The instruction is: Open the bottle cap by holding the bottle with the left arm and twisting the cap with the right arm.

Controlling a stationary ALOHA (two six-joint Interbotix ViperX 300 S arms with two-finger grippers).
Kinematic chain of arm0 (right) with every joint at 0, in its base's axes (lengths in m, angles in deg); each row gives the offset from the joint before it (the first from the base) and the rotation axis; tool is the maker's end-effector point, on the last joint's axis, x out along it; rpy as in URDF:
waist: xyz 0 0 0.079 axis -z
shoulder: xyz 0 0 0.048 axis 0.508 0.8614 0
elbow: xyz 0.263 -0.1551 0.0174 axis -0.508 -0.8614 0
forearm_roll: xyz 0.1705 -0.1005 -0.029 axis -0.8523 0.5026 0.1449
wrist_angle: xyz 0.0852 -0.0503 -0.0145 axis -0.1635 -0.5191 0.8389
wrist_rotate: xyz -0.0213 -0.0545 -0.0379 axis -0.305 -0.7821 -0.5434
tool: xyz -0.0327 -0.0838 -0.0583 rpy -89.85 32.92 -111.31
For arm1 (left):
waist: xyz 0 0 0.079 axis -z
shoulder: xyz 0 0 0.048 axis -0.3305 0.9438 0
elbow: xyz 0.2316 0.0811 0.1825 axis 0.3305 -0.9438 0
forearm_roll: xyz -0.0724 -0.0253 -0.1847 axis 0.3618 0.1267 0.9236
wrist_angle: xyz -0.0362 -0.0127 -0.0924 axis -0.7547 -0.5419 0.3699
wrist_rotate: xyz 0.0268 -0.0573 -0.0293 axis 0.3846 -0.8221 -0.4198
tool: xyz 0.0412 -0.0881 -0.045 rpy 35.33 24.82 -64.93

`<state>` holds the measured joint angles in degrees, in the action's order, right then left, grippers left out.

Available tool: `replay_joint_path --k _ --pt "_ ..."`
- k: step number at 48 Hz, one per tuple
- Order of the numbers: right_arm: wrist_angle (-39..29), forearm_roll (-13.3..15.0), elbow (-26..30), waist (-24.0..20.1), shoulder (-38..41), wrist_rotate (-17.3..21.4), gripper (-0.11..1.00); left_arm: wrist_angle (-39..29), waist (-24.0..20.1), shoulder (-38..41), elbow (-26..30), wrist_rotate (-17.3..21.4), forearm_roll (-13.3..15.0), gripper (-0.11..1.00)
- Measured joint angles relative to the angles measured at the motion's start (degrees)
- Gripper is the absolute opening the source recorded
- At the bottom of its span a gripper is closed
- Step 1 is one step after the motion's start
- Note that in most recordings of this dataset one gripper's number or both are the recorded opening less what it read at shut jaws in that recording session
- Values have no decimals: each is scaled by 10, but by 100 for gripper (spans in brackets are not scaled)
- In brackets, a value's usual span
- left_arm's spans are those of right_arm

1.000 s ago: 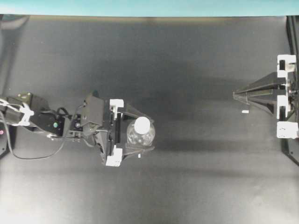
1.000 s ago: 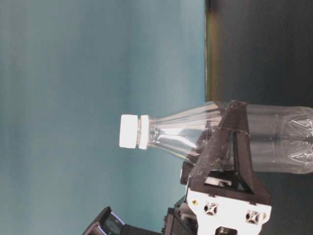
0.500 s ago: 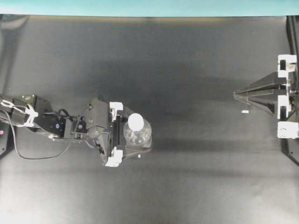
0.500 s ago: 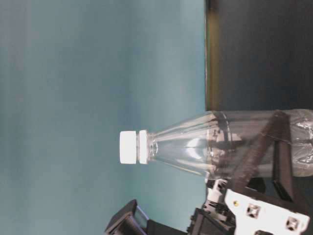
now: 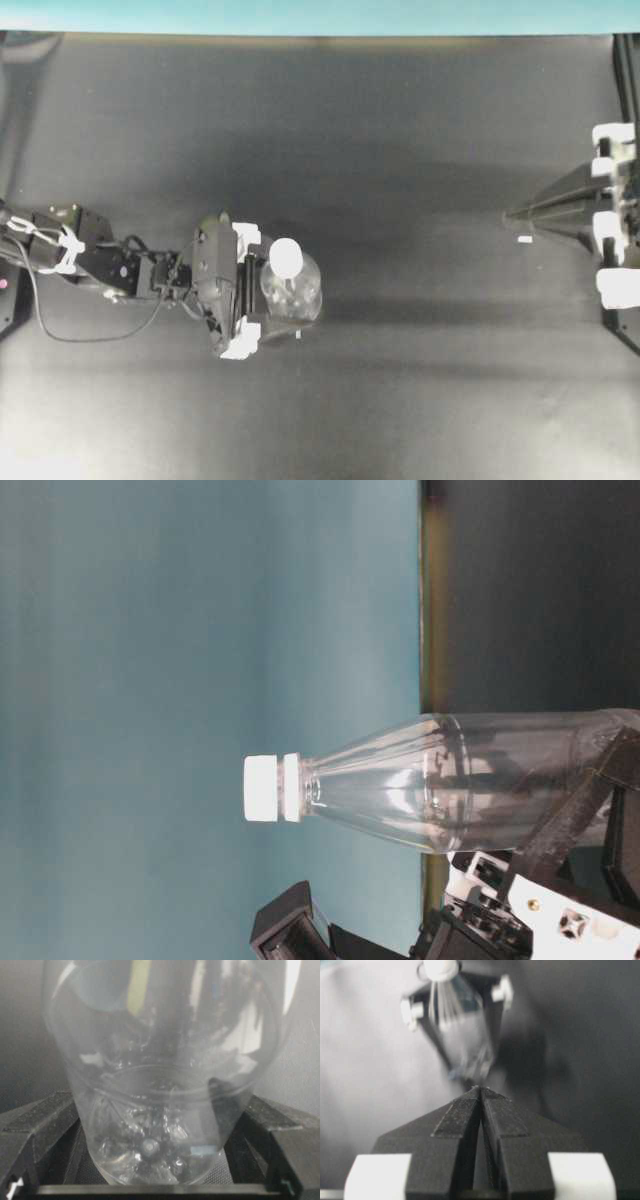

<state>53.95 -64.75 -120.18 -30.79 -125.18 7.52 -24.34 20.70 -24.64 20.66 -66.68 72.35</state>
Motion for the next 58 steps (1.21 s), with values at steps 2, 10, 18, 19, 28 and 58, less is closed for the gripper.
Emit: replay_joint_path --k 2,10,18,19,28,58 --pt "-22 -5 12 -3 12 0 0 -2 0 0 1 4 1 88" --pt "-117 -17 87 -13 81 2 7 -11 0 -1 2 8 0 88" --pt "-234 -46 194 -10 172 54 47 -16 0 -1 2 10 0 88" --pt "-250 -47 207 -8 184 65 53 -16 0 -2 3 9 1 88" --pt "-367 -56 319 10 287 158 83 -16 0 -2 4 9 0 88" --pt "-475 -79 632 22 557 357 79 -16 0 -2 4 10 0 88"
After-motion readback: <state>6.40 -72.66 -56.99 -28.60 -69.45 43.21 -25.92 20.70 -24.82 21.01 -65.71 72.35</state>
